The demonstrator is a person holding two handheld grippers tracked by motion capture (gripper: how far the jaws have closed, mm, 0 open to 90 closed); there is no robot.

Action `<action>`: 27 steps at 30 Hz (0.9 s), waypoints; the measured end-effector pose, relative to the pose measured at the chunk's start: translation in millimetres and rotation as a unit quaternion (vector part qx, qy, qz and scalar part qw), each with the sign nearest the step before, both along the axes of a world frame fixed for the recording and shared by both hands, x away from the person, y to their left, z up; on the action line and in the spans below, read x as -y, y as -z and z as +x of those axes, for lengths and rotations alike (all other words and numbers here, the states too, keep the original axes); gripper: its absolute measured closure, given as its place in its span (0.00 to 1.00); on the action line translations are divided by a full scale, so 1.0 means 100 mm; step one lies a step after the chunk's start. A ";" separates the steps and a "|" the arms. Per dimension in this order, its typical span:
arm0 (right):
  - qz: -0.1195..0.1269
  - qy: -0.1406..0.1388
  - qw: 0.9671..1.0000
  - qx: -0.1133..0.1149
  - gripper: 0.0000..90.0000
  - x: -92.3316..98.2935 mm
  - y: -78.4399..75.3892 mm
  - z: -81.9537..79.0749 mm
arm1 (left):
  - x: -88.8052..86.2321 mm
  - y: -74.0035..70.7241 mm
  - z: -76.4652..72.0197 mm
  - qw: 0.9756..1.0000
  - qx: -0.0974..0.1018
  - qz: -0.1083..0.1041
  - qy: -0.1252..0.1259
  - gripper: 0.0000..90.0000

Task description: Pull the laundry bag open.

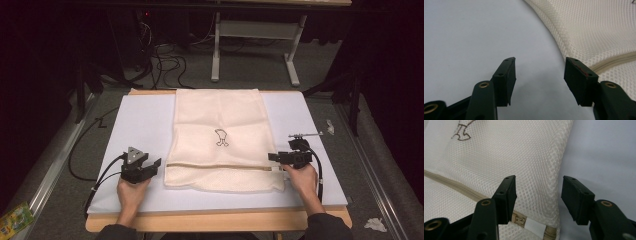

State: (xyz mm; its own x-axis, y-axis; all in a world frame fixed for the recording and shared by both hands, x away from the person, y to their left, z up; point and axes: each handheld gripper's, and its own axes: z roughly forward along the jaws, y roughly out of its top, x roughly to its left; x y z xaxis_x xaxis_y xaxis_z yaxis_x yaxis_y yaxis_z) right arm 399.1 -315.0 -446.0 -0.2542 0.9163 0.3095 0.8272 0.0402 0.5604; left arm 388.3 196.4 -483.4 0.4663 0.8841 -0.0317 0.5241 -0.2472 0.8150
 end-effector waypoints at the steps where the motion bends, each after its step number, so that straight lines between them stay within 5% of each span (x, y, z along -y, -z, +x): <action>1: 0.000 0.002 1.000 -0.009 0.50 0.00 0.01 0.02 | 0.00 0.00 -0.01 1.000 0.004 0.001 0.000 0.48; 7: 0.002 0.003 0.998 -0.056 0.47 -0.04 0.09 0.11 | -0.01 0.01 0.01 1.000 -0.005 -0.004 -0.003 0.47; 22: 0.014 -0.014 0.997 -0.078 0.53 -0.08 0.09 0.09 | 0.00 0.02 0.02 1.000 -0.010 0.003 -0.007 0.47; 27: -0.032 -0.032 0.997 -0.066 0.59 -0.16 0.07 0.07 | 0.00 0.02 0.02 1.000 -0.013 0.004 -0.007 0.47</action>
